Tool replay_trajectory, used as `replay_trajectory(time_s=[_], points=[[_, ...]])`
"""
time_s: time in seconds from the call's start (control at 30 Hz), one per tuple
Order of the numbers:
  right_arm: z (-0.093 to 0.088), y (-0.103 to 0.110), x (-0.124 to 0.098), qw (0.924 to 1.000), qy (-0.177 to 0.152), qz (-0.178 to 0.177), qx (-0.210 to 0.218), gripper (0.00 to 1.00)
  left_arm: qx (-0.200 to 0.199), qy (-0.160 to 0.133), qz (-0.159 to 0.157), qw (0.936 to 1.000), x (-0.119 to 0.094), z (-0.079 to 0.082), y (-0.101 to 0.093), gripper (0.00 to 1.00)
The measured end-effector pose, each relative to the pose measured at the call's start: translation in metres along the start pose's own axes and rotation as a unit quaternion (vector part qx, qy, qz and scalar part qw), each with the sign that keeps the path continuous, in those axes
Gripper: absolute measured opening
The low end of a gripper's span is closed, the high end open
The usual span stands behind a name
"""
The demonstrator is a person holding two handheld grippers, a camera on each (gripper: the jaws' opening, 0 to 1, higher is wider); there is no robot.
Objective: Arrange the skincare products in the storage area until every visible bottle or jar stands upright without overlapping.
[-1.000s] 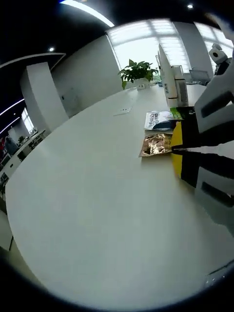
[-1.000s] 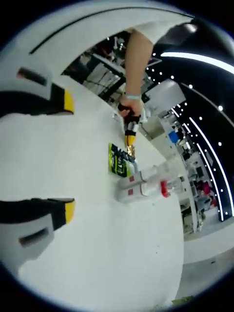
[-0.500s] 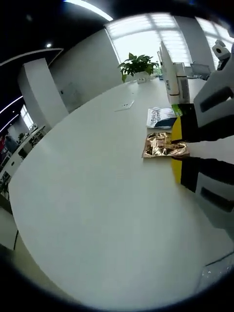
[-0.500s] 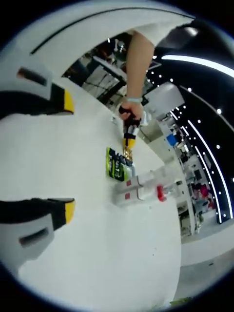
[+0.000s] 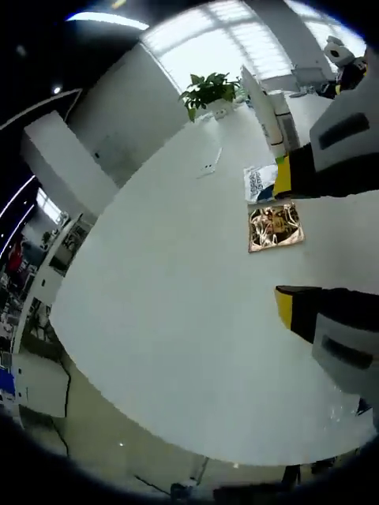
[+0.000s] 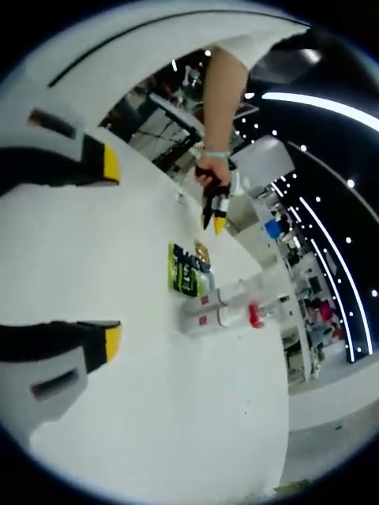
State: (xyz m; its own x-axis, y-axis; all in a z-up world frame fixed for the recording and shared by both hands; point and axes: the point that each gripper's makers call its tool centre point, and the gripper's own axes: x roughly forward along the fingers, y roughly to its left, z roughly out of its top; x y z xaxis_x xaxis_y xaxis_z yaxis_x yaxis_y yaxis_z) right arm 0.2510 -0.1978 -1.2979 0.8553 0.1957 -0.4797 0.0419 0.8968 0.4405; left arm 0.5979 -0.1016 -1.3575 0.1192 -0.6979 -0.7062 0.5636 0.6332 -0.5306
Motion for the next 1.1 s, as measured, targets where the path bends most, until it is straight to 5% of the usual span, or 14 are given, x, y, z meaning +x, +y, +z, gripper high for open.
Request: replay_trajectory(time_s=[0.2, 0.47, 0.63, 0.77, 0.8, 1.0, 1.1], points=[[-0.001, 0.001, 0.005, 0.9998, 0.001, 0.000, 0.018, 0.68, 0.050, 0.009, 0.129, 0.9903, -0.036, -0.008, 0.055, 0.63], [-0.007, -0.007, 0.006, 0.9993, 0.007, -0.007, 0.035, 0.66, 0.052, 0.011, 0.233, 0.9710, -0.063, -0.030, 0.100, 0.74], [-0.009, -0.001, 0.008, 0.9993, 0.011, 0.000, 0.035, 0.66, 0.036, 0.029, 0.265, 0.9632, -0.068, -0.053, 0.114, 0.72], [-0.010, -0.002, 0.010, 0.9992, 0.013, 0.001, 0.038, 0.66, 0.074, 0.055, 0.285, 0.9540, -0.067, -0.066, 0.120, 0.69], [-0.010, -0.002, 0.010, 0.9992, 0.013, 0.001, 0.039, 0.66, 0.054, 0.024, 0.272, 0.9606, -0.064, -0.060, 0.114, 0.67], [-0.013, -0.001, 0.011, 0.9991, 0.019, 0.004, 0.037, 0.66, 0.058, 0.025, 0.268, 0.9614, -0.063, -0.063, 0.111, 0.58], [-0.013, -0.001, 0.011, 0.9991, 0.017, 0.003, 0.039, 0.66, 0.069, 0.024, 0.262, 0.9623, -0.063, -0.062, 0.107, 0.41]])
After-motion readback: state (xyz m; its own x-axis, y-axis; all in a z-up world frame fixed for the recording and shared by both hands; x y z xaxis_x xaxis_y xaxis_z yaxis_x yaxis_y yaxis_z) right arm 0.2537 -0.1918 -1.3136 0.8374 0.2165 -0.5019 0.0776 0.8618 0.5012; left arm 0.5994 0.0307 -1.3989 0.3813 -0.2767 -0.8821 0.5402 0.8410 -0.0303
